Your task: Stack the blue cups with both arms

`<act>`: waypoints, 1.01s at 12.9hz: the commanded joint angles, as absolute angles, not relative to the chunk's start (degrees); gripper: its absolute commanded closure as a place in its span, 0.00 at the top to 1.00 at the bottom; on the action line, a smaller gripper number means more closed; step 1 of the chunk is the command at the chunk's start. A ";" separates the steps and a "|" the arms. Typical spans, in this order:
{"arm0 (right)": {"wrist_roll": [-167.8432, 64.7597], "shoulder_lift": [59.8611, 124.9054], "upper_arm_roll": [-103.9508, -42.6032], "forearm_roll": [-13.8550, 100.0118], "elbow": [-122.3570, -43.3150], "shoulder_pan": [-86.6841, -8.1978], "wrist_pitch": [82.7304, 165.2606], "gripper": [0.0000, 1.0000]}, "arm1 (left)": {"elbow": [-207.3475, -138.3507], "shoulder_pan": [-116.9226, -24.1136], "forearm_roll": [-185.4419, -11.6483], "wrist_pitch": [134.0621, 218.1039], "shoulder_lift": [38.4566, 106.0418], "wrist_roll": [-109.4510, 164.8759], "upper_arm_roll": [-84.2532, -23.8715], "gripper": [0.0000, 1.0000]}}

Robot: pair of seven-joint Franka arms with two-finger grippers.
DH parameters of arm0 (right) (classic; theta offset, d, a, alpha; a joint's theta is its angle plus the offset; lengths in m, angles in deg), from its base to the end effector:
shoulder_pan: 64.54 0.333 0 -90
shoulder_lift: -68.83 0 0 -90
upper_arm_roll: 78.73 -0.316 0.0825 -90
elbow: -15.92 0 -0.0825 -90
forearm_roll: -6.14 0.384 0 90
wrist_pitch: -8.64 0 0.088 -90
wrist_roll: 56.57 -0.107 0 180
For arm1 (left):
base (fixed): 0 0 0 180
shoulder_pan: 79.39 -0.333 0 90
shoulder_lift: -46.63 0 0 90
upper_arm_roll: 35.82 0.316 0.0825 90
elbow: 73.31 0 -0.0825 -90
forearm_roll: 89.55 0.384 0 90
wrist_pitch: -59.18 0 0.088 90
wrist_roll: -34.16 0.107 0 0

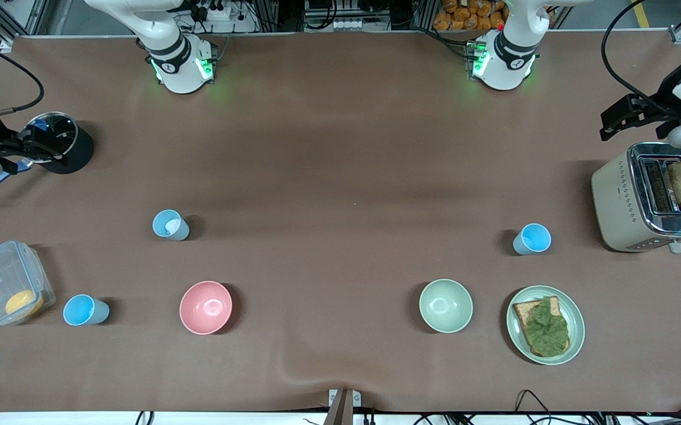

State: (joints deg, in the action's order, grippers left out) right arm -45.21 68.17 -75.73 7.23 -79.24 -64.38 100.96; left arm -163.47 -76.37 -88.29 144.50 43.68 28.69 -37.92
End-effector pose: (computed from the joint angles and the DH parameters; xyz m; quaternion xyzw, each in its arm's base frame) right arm 0.5514 -0.0255 0.5918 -0.9971 -0.0737 0.0177 0.0121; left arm 0.5281 -0.0454 0.6441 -0.9998 -0.0038 0.0153 0.0134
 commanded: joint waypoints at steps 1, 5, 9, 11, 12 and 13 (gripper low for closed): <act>-45.94 68.66 -75.83 6.06 -78.03 -64.01 100.04 1.00 | -163.40 -76.67 -88.32 143.38 43.03 30.03 -37.93 1.00; -45.94 68.57 -75.91 6.14 -78.03 -63.92 99.78 1.00 | -163.40 -76.67 -88.32 143.38 43.02 30.03 -37.93 1.00; -45.94 68.57 -75.91 6.14 -78.03 -63.92 99.78 1.00 | -163.40 -77.54 -88.32 141.37 42.76 31.08 -37.58 1.00; -45.94 68.57 -75.91 6.06 -78.03 -64.01 99.78 1.00 | -163.66 -77.99 -88.32 141.01 43.02 31.44 -37.67 1.00; -45.94 68.57 -75.91 6.06 -78.03 -63.92 99.78 1.00 | -163.66 -78.16 -88.32 141.01 43.29 31.44 -37.58 1.00; -45.94 68.57 -75.91 6.14 -78.03 -64.01 99.78 1.00 | -163.66 -78.60 -88.32 141.01 43.64 31.44 -37.67 1.00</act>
